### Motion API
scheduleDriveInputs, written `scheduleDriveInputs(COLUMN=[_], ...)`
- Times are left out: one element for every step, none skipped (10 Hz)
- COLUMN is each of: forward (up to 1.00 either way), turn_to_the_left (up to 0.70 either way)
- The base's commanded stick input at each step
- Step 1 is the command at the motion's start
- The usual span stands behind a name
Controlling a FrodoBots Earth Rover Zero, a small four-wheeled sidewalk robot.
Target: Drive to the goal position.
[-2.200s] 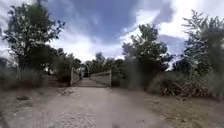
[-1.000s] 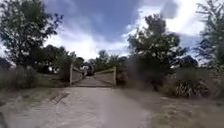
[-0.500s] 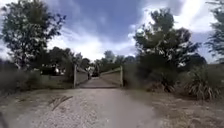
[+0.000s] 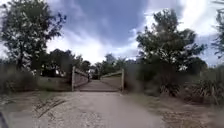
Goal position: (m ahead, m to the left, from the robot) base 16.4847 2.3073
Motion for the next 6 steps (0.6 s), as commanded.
scheduleDriveInputs(forward=[0.70,0.70,0.70,0.70,0.70,0.70], turn_to_the_left=[0.09,0.00,0.00,0.00,0.00,0.00])
